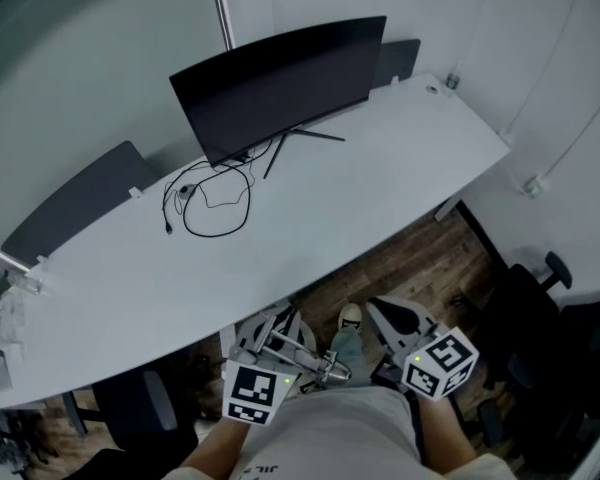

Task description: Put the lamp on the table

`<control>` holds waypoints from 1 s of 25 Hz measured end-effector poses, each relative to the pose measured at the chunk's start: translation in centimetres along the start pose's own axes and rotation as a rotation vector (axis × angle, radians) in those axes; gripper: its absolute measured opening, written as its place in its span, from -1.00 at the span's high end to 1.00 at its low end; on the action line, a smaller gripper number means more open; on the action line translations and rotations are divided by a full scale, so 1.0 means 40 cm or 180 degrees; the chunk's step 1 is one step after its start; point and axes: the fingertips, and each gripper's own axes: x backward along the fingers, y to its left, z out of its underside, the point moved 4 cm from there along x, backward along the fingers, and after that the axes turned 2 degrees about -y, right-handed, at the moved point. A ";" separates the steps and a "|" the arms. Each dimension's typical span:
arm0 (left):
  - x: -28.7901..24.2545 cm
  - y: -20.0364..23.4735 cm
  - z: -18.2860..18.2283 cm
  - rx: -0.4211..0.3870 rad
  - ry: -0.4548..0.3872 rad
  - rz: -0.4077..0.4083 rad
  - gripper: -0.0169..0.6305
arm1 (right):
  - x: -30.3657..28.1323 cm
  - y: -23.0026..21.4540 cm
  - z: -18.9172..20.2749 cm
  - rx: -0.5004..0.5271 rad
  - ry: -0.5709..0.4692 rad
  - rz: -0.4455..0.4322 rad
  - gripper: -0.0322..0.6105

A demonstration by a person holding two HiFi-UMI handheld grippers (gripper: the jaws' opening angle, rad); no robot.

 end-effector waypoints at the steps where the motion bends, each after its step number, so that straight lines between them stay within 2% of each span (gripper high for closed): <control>1: -0.014 0.007 -0.004 0.0006 -0.0001 -0.0011 0.89 | -0.010 -0.014 -0.006 0.0004 0.0005 -0.0008 0.80; 14: -0.249 0.112 -0.099 0.0075 -0.0028 -0.0216 0.89 | -0.172 -0.241 -0.134 0.0079 0.0042 -0.0209 0.80; 25: -0.456 0.185 -0.205 0.0172 -0.0044 -0.0518 0.89 | -0.295 -0.462 -0.253 0.0149 0.0086 -0.0476 0.80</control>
